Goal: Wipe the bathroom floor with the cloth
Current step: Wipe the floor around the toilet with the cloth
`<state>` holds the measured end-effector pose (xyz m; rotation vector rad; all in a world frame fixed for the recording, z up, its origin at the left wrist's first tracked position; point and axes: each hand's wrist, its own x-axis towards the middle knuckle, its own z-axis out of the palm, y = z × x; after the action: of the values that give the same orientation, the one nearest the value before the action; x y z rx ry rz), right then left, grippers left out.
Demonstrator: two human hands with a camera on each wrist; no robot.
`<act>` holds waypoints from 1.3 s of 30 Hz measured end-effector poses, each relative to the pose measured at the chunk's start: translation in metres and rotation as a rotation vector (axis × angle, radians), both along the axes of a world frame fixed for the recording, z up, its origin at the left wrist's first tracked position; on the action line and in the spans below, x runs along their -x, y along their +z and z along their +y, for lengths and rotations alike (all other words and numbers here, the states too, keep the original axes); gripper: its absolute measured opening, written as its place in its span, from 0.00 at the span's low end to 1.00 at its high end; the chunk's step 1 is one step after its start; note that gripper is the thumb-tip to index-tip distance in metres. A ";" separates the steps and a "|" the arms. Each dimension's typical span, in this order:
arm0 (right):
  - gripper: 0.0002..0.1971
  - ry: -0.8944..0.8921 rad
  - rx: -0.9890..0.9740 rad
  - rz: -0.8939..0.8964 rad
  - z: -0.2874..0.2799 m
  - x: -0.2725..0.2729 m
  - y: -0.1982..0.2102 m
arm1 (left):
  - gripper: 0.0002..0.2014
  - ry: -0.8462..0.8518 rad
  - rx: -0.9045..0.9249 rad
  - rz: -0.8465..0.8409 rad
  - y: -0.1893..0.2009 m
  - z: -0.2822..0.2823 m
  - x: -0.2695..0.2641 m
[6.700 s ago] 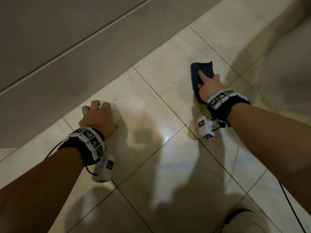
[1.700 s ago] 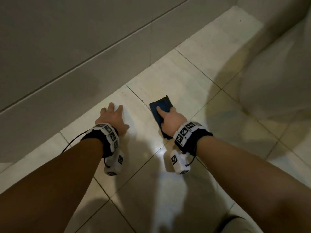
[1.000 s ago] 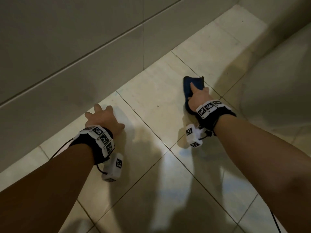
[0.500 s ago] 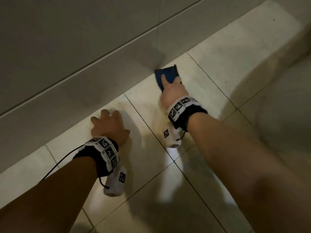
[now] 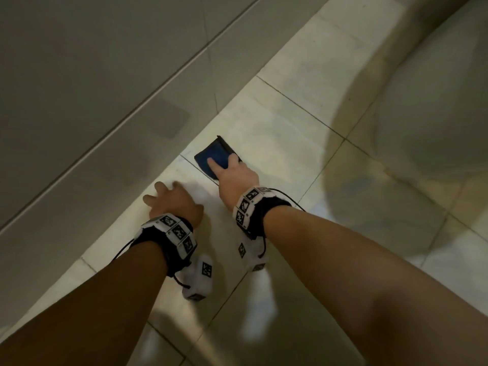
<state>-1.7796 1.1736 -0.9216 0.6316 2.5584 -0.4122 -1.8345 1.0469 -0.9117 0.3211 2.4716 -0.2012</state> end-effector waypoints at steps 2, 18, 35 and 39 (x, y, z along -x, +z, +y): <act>0.41 -0.002 0.016 -0.037 -0.007 -0.017 0.003 | 0.41 -0.048 0.016 0.001 -0.003 -0.007 0.003; 0.29 -0.632 0.057 0.138 -0.016 -0.242 0.166 | 0.34 -0.468 -0.366 -0.161 0.131 -0.010 -0.083; 0.30 -0.912 0.263 0.305 0.030 -0.407 0.101 | 0.32 -0.811 -0.196 -0.072 0.135 0.084 -0.251; 0.30 -1.005 0.165 0.300 0.060 -0.434 0.065 | 0.31 -0.867 -0.280 -0.060 0.085 0.125 -0.261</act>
<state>-1.3454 1.2336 -0.8564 1.8830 2.2264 -1.0846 -1.5738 1.1722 -0.8264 1.4798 2.1445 -0.1893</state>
